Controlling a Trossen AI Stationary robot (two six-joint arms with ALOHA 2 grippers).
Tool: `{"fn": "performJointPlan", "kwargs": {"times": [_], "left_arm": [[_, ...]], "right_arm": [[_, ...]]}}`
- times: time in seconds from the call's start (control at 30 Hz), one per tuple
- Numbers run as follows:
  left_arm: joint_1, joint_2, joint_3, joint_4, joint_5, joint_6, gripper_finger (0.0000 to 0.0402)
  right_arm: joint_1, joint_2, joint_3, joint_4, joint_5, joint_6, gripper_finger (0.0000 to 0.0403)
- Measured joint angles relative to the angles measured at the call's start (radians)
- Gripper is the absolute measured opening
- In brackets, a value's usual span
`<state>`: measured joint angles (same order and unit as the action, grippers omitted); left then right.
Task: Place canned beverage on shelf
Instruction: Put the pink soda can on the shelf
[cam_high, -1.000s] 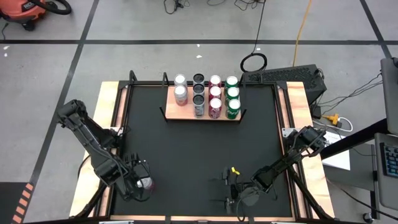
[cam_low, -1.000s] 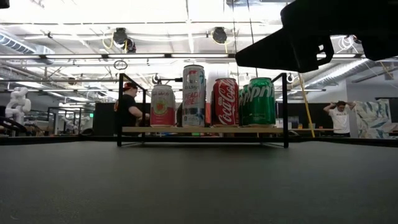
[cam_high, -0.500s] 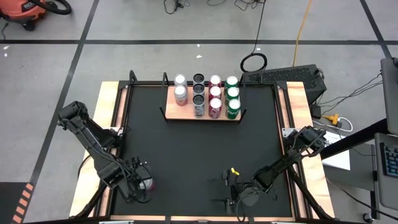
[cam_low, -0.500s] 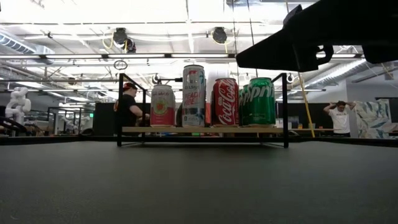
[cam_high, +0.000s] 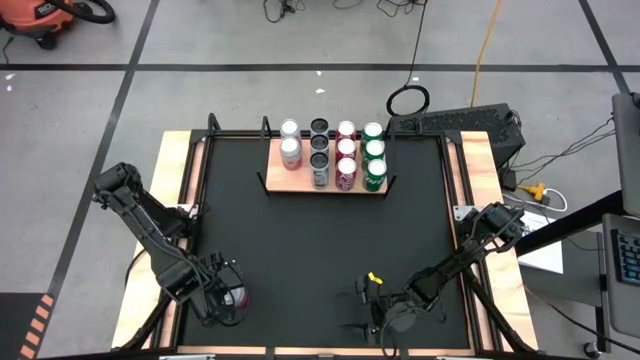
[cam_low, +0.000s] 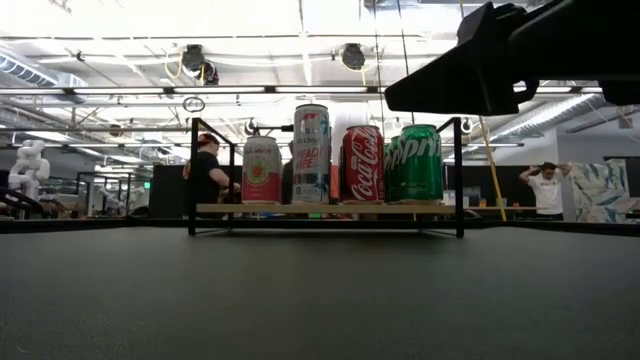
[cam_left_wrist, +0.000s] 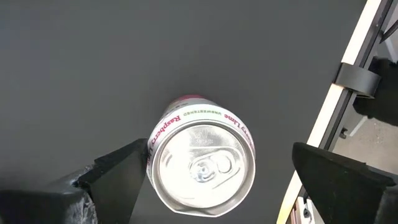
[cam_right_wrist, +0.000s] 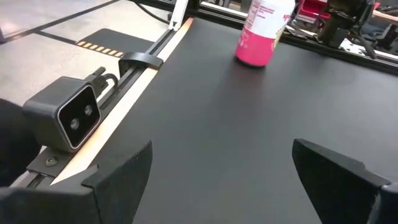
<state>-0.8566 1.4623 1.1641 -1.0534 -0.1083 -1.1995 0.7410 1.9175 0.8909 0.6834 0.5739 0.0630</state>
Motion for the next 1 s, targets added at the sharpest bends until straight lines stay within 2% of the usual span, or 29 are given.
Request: {"fn": "performJointPlan", "kwargs": {"times": [0.73,1.0], "left_arm": [[-0.001,0.002,0.000,-0.018,0.016,0.009,0.0398],[-0.001,0.086,-0.001,-0.056,0.018,0.069,0.0398]], "right_arm": [[-0.003,0.000,0.000,0.000,0.001,0.003,0.0366],[-0.003,0.000,0.000,0.000,0.001,0.004,0.0366]]}}
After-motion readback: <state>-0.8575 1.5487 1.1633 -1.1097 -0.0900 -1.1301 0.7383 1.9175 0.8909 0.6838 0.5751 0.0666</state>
